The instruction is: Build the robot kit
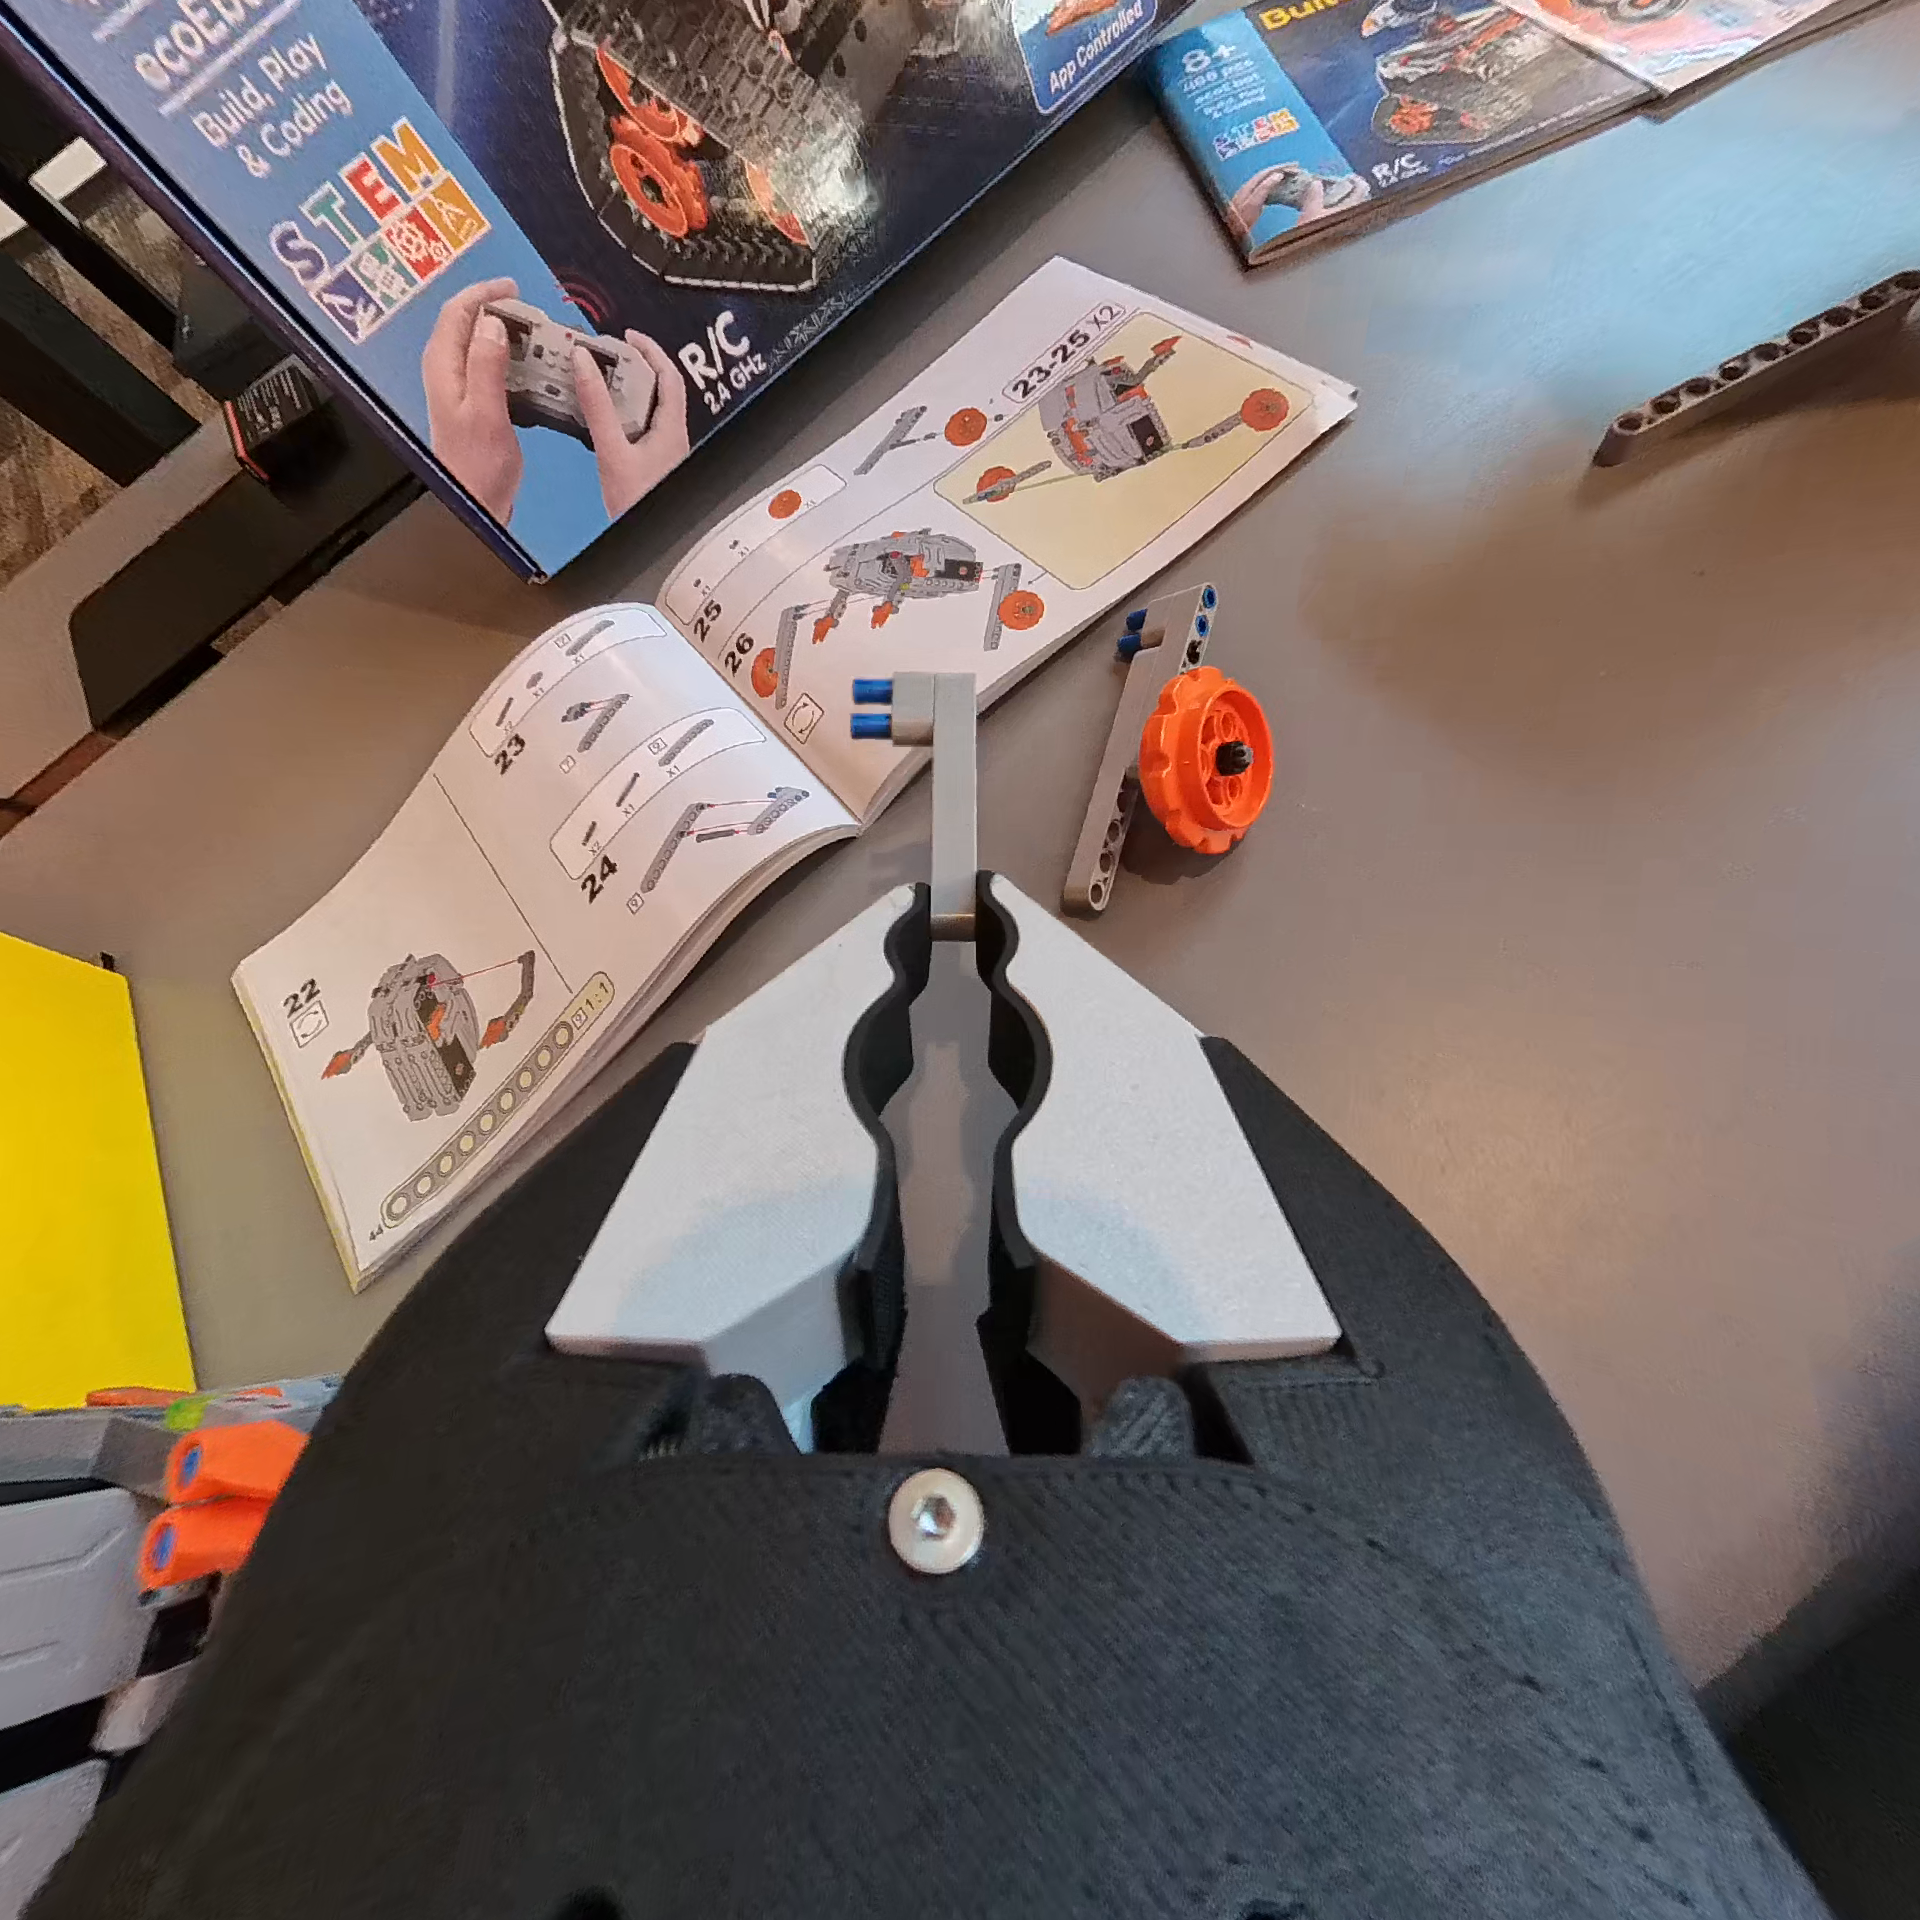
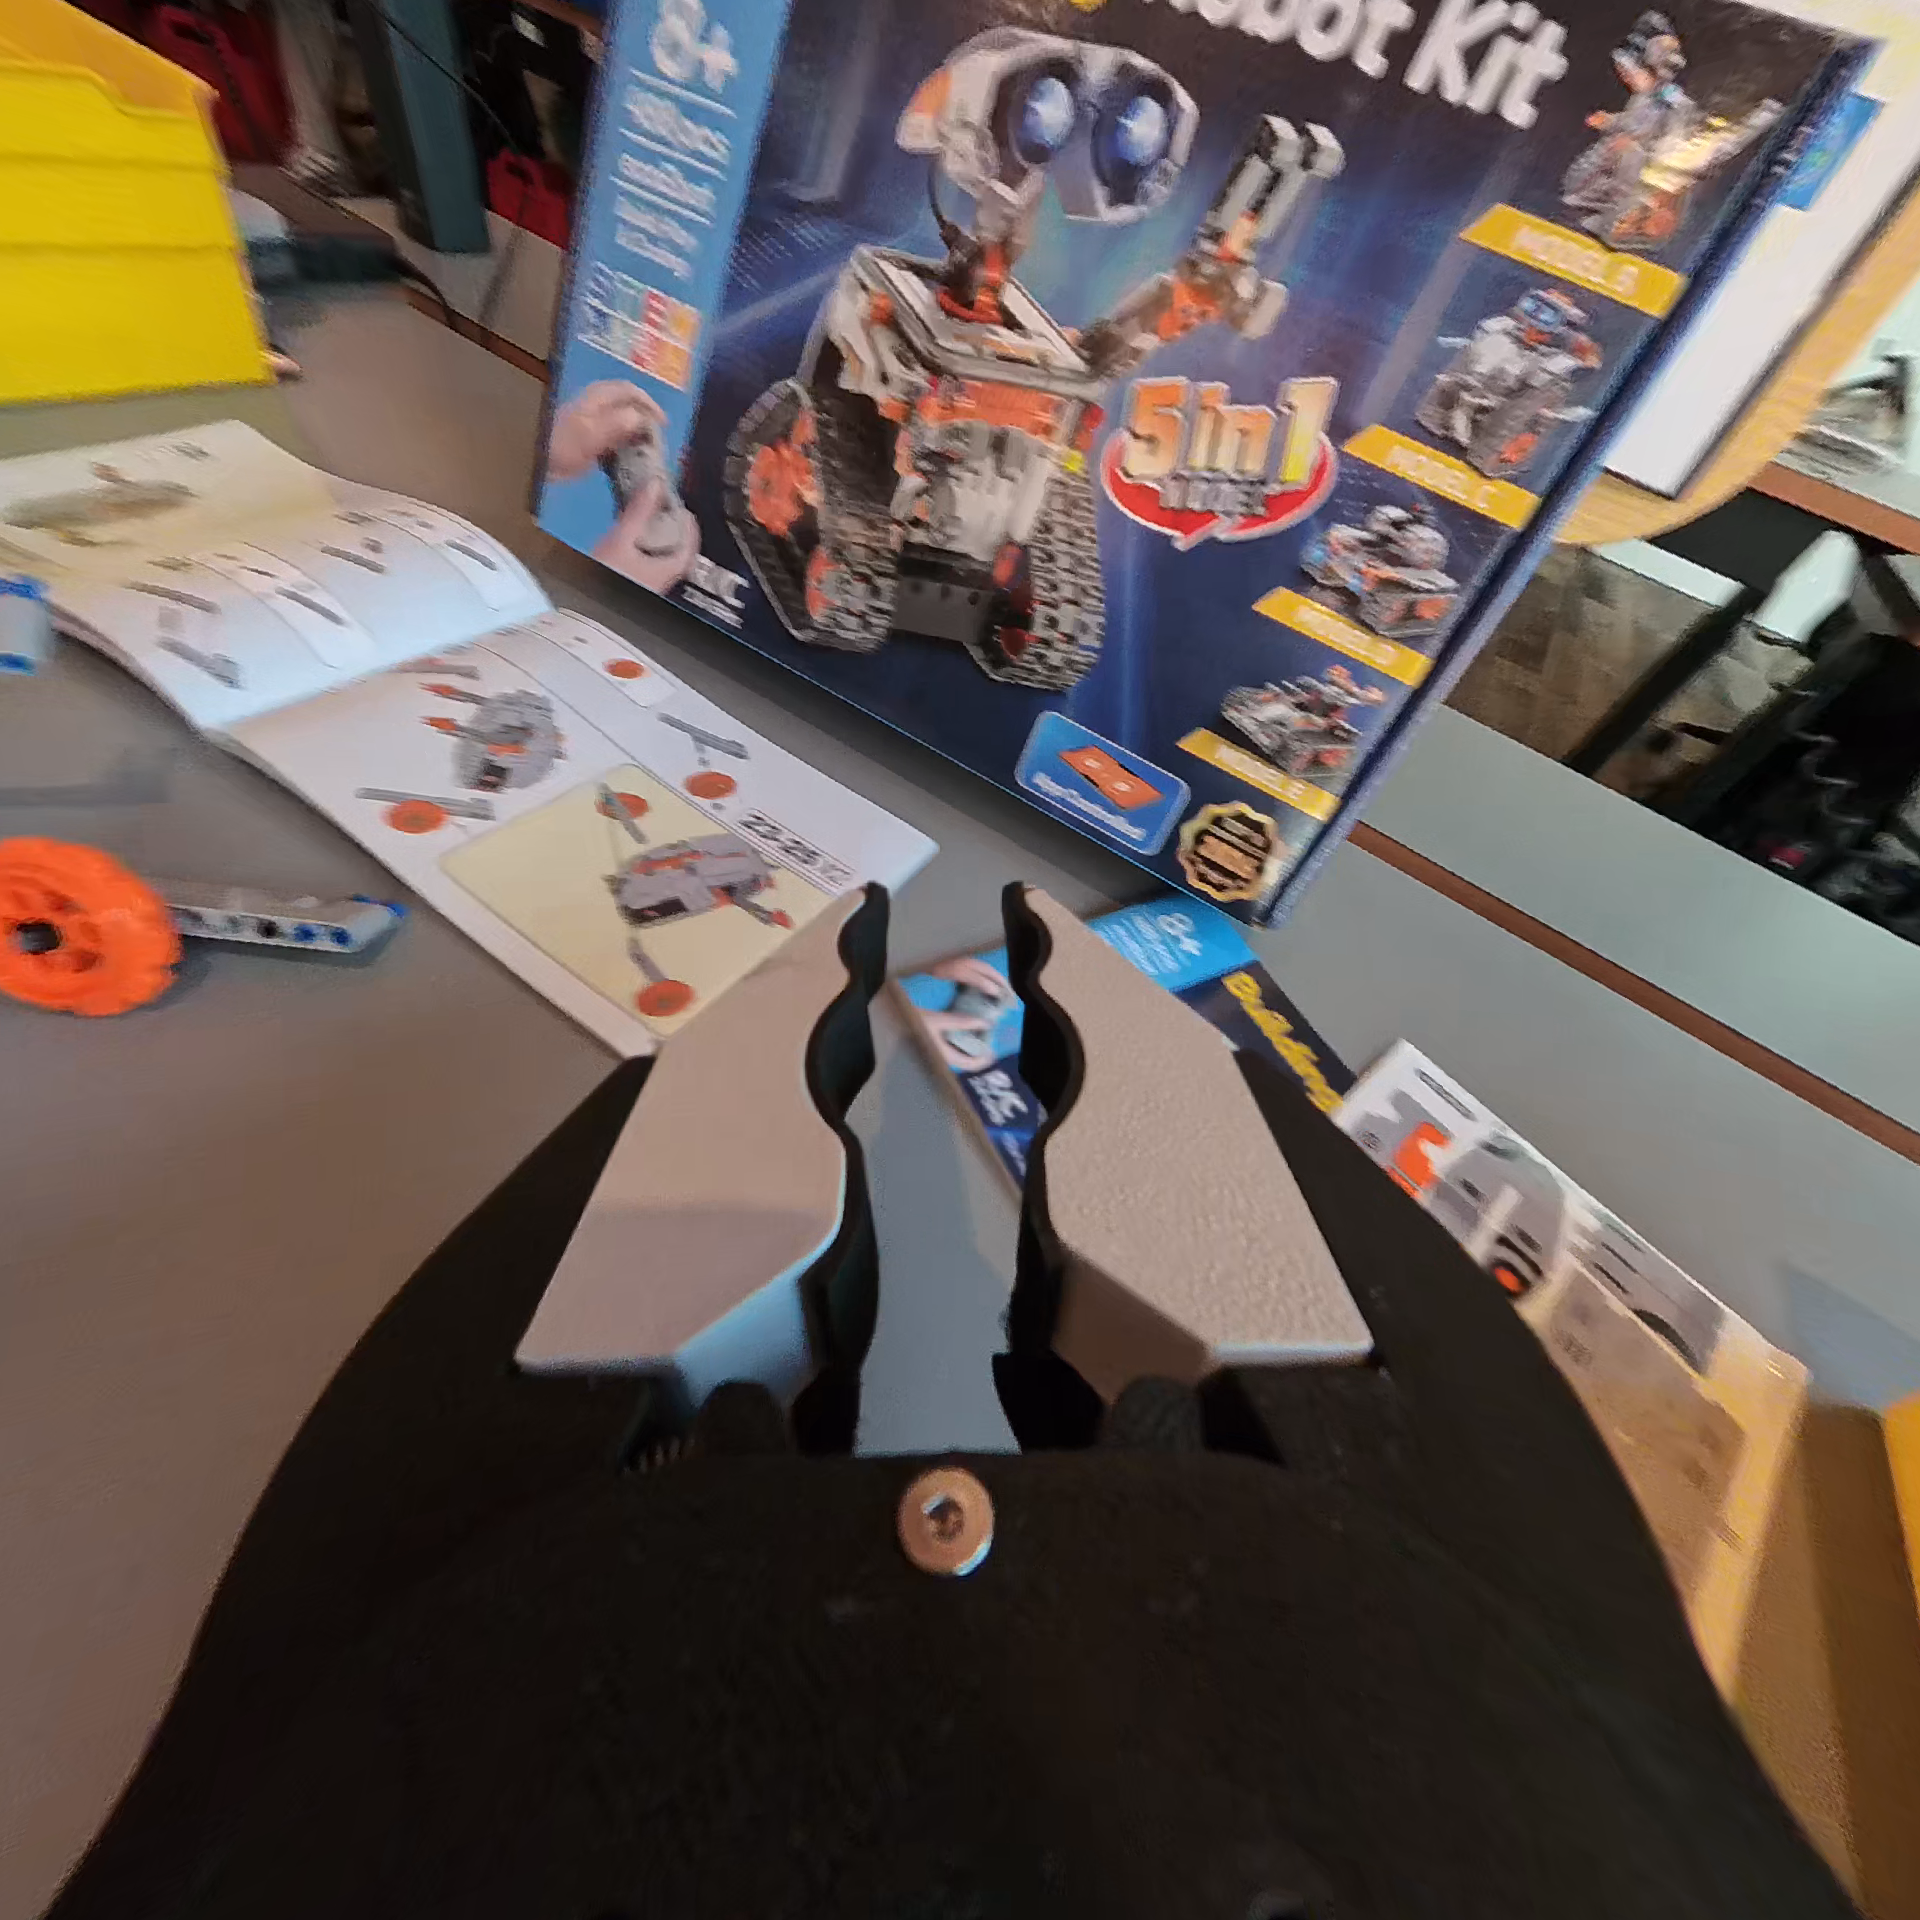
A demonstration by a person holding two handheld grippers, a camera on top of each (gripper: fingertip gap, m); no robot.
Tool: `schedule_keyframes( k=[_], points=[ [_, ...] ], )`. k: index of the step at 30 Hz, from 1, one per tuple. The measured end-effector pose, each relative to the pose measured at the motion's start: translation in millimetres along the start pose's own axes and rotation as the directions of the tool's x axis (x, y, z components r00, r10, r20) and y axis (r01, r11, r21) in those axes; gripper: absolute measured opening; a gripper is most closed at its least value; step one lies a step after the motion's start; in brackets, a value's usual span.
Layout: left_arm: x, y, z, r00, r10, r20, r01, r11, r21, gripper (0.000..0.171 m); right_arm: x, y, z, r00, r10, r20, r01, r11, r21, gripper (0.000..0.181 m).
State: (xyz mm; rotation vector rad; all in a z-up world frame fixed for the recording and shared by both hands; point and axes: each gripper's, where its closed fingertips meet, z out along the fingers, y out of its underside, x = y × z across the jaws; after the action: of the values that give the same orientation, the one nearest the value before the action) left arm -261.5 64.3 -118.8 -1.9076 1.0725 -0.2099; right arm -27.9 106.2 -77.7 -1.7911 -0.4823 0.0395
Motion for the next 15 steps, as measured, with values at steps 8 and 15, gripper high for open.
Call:
schedule_keyframes(
  k=[8, 15],
  points=[
    [-12.8, -23.2, -17.1, 0.996, 0.022, 0.092, -0.034, 0.989, 0.140, 0.006, -115.5, -33.2, -33.0, 0.816, -0.154, 0.556, 0.019, 0.970, 0.241, 0.042],
    [-7.8, -25.2, -17.8, 0.999, -0.039, 0.016, 0.035, 0.985, 0.167, 0.006, -122.3, -27.9, -35.6, 0.793, -0.203, 0.574, 0.073, 0.968, 0.241, 0.044]
  ],
)
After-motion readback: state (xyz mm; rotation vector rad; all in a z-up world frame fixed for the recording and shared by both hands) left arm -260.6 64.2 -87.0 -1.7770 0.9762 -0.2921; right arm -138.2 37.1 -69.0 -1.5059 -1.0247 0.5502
